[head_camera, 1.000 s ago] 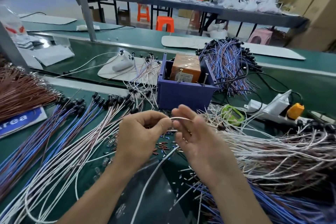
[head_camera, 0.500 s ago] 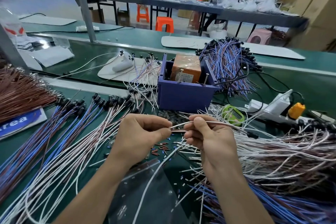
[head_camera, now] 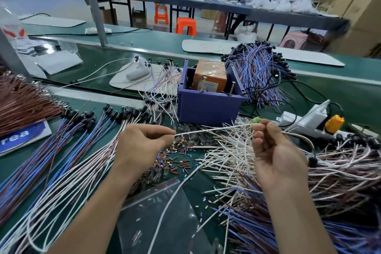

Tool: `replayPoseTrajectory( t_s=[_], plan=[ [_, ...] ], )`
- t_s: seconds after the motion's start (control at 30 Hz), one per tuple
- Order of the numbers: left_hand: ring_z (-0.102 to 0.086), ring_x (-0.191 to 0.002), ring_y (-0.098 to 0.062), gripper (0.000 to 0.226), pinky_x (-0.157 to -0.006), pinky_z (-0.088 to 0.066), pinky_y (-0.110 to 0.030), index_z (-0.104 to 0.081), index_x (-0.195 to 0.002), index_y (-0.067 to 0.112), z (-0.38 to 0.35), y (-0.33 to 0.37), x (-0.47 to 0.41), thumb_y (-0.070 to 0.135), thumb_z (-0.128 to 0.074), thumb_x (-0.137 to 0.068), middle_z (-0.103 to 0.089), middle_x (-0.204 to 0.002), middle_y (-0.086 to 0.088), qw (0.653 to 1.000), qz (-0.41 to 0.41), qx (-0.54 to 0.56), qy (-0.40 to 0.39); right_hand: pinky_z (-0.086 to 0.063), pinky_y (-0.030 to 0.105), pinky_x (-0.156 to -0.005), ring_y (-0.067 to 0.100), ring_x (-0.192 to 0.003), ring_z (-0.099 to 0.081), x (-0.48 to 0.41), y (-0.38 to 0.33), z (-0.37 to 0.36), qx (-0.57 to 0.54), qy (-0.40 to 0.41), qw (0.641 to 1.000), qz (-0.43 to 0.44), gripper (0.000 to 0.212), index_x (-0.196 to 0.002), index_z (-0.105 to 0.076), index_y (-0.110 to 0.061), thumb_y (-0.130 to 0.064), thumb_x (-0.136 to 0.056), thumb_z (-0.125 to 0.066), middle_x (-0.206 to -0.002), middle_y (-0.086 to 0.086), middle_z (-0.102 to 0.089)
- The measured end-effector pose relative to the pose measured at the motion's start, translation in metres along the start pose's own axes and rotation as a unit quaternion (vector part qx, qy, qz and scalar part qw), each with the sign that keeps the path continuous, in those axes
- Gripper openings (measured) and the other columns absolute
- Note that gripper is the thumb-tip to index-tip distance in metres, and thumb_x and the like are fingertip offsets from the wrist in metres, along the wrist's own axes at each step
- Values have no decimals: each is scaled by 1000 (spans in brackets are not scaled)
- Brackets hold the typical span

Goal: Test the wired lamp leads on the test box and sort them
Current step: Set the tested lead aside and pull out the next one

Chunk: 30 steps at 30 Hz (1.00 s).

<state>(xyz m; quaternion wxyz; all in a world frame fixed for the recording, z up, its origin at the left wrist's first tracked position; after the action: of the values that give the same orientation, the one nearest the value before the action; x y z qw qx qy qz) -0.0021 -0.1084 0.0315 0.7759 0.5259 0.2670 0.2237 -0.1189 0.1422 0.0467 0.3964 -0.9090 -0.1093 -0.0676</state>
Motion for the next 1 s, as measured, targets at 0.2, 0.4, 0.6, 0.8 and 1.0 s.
replayPoseTrajectory(
  t_s=[0.2,0.4,0.6,0.8,1.0],
  plan=[
    [-73,-67,-10,26,-61,-57,-17,-84,-74,30,25,-9,-12,6,-88,-69,-79,-75,-2,986,89,127,57,-53,15,-51,10,-57,-66,-1,5,2,22,7,1000,-4,12,-88,-72,-2,-9,-94,-64,-72,7,-71],
    [-70,-60,-14,16,-61,-58,-22,-82,-72,17,24,-14,-14,16,-85,-57,-78,-74,-10,971,124,194,55,-52,14,-51,10,-56,-65,-3,1,6,25,37,999,20,14,-88,-71,-1,-6,-97,-62,-71,7,-71],
    [-69,-62,-18,25,-61,-57,-22,-82,-68,27,47,-25,-22,2,-87,-69,-77,-69,-7,973,124,153,121,-50,14,-52,8,-56,-64,-8,-13,17,-24,52,998,27,14,-88,-68,-3,-4,-98,-60,-68,2,-71],
    [-70,-63,-1,38,-63,-56,-22,-80,-84,49,15,-10,-9,10,-81,-81,-77,-75,18,996,24,-31,75,-50,14,-50,7,-56,-64,-9,-2,10,-22,25,999,0,15,-89,-68,-3,-8,-99,-59,-70,3,-69],
    [-68,-69,0,25,-67,-55,-26,-77,-97,55,-19,11,12,46,-76,-74,-74,-76,25,994,-24,-92,-44,-50,14,-49,7,-56,-63,-10,-1,10,-41,-8,998,-36,13,-90,-70,-2,-12,-83,-67,-72,5,-69]
  ],
)
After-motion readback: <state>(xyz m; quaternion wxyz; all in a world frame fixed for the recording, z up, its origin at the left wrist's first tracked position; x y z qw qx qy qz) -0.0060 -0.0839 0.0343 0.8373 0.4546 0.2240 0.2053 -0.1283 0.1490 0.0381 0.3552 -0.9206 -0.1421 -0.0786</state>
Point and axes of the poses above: each hand's wrist, its own x-axis away from the middle knuckle, its own z-axis out of the back of the hand, y = z × x, the point moved 5 cm from there along -x, towards the middle knuckle
